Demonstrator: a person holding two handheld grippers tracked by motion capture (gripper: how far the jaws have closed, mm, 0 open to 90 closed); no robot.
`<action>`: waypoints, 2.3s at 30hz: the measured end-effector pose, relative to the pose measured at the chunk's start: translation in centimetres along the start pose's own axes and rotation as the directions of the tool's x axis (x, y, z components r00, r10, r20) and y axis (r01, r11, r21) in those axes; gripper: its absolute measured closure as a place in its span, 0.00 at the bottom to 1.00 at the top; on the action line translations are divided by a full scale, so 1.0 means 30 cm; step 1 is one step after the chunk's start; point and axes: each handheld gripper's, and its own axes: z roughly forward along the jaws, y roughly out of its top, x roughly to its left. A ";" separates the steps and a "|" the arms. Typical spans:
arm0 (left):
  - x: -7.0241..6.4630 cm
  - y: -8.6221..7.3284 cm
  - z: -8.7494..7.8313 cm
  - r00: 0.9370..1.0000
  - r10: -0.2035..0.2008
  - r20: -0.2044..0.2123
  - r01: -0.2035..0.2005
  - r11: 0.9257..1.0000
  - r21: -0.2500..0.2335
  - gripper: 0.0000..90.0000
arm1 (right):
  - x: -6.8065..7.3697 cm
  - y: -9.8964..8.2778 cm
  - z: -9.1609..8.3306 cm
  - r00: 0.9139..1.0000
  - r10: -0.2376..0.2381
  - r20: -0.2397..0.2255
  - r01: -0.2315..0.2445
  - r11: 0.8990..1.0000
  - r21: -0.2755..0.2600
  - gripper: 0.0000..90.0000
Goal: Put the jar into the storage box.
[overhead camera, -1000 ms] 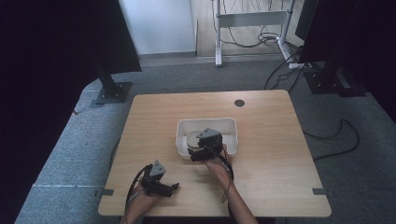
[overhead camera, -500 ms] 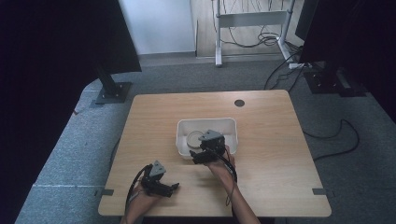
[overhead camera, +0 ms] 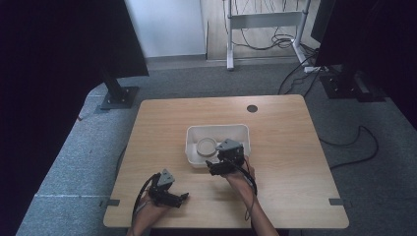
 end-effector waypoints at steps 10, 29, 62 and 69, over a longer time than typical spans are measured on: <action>0.000 0.000 0.000 1.000 0.000 0.000 0.000 1.000 0.000 0.00 | -0.015 -0.033 -0.073 1.000 -0.003 0.010 0.003 1.000 -0.014 0.06; 0.000 0.000 0.000 1.000 -0.001 0.000 0.001 1.000 0.000 0.00 | -0.058 -0.129 -0.195 0.999 0.005 0.046 -0.004 1.000 -0.016 0.06; -0.002 0.000 0.000 1.000 -0.004 -0.003 0.004 1.000 0.000 0.00 | -0.129 -0.375 -0.365 0.991 0.061 0.121 -0.063 0.998 0.014 0.06; -0.002 0.000 0.000 1.000 -0.004 -0.003 0.004 1.000 0.001 0.00 | -0.137 -0.449 -0.376 0.989 0.079 0.128 -0.089 0.994 0.069 0.06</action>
